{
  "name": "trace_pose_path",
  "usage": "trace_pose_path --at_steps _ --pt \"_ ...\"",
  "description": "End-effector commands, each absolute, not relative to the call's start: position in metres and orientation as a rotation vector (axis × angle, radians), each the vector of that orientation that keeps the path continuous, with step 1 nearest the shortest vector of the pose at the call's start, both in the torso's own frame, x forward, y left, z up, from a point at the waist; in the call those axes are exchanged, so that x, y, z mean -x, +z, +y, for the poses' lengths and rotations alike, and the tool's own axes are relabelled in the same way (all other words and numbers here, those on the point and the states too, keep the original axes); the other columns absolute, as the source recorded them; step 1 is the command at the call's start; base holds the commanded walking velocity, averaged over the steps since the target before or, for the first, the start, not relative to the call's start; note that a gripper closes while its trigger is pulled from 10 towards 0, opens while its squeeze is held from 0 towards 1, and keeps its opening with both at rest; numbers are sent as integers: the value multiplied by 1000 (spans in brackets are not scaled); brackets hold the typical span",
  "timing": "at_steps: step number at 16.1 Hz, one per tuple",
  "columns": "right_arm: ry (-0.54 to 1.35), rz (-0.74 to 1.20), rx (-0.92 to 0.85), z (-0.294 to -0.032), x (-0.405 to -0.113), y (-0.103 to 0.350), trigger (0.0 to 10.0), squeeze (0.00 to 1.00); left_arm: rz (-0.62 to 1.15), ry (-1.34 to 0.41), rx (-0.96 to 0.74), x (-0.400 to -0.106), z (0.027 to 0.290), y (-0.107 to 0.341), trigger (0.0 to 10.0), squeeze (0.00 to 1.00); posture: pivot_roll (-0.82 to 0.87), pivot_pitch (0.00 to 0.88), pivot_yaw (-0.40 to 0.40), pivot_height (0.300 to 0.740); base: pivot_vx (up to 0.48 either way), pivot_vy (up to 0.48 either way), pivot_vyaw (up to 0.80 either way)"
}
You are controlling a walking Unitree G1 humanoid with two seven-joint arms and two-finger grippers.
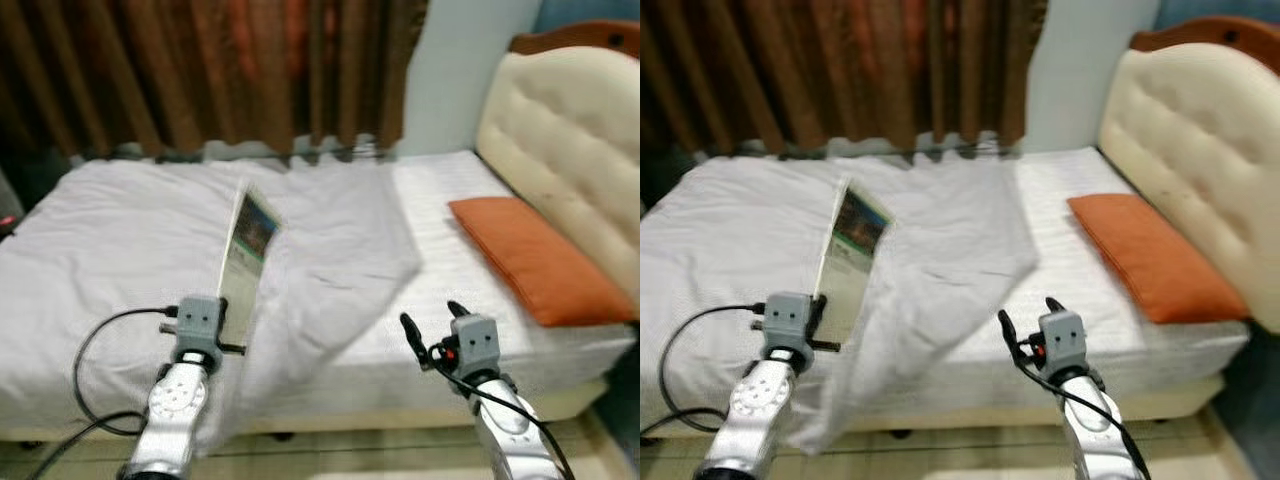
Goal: Clean up the room
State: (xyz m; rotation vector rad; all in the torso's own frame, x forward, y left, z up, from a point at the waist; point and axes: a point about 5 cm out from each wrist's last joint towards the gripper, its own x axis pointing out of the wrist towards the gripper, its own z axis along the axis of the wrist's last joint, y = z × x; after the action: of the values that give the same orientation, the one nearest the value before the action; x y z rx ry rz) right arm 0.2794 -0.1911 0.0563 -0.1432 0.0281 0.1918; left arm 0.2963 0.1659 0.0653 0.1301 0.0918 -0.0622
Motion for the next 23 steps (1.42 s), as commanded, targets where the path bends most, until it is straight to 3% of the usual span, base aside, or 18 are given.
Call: trace_pose_path --at_steps 1,23 --pt "191 15 140 -190 -284 61 10000 0 39 -65 -153 -302 169 78 10000 0 -1 0 29 740 255 -401 0" --pt "224 41 134 -191 -283 55 10000 0 48 -95 -169 -304 168 74 10000 0 -11 0 30 740 254 -404 0"
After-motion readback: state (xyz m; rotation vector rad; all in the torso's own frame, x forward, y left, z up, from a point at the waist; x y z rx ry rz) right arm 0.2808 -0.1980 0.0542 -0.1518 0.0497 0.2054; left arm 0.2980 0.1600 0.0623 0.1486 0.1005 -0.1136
